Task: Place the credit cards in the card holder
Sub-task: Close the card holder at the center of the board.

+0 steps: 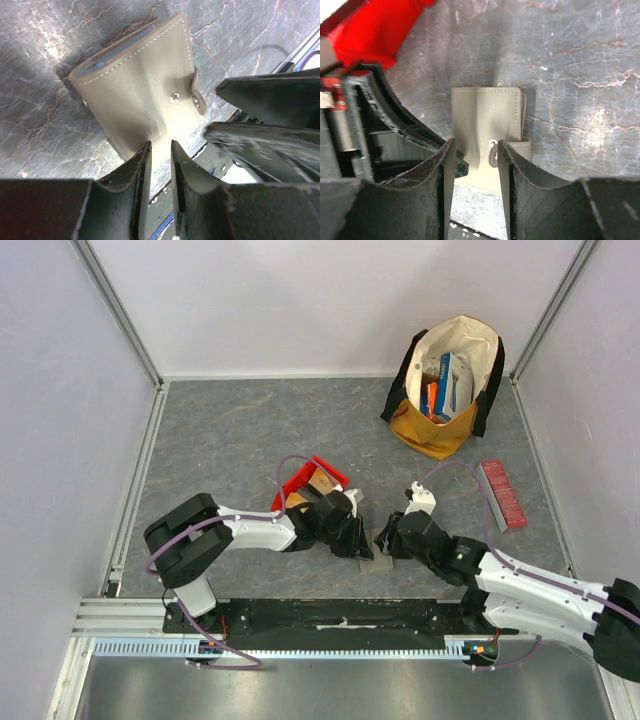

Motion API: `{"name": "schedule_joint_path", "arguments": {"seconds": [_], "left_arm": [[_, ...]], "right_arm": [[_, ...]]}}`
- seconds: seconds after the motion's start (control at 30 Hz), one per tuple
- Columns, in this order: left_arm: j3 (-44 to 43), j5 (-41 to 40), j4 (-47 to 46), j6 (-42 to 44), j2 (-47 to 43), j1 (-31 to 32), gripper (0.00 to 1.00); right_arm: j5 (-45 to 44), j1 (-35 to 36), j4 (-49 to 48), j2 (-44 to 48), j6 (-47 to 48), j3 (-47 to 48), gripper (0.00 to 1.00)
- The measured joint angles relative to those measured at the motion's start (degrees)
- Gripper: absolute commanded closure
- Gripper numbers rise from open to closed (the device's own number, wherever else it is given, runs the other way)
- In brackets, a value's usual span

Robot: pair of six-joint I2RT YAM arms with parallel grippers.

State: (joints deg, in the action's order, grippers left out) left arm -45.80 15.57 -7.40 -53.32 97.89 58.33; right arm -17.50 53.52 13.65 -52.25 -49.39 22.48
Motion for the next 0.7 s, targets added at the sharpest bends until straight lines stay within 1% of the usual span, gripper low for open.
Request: {"name": "schedule_joint_path", "arguments": {"seconds": [0.07, 0.2, 0.27, 0.33, 0.47, 0.57, 0.7], "left_arm": [[0.00, -0.37, 0.76, 0.35, -0.46, 0.02, 0.70], [-0.13, -1.73, 3.28, 2.10, -1.92, 0.04, 0.65], [-1.07, -2.86, 5.38, 3.43, -2.19, 0.04, 0.62], [-2.95, -4.15, 8.07, 5.03, -2.16, 0.02, 0.62], [-7.93, -5.68, 11.28, 8.33, -1.73, -0.13, 0.62], [-10.47, -6.16, 11.82, 10.45, -0.96, -0.46, 0.63], [-12.48, -6.34, 13.33, 12.94, 1.22, -1.05, 0.67]], "right_arm": [[-0.35, 0.00, 1.57, 2.14, 0.17, 0.96, 0.58], [-0.90, 0.00, 5.31, 4.87, 0.31, 2.89, 0.66], [-1.01, 0.00, 7.10, 5.66, -0.17, 2.95, 0.75], [-1.18, 0.00, 8.68, 7.06, -1.09, 2.67, 0.83], [-1.68, 0.00, 10.05, 9.70, -3.19, 1.62, 0.93], [-1.62, 0.00, 10.58, 9.20, -4.52, 1.01, 0.96], [-1.36, 0.00, 10.67, 5.75, -5.18, 0.81, 0.99]]}}
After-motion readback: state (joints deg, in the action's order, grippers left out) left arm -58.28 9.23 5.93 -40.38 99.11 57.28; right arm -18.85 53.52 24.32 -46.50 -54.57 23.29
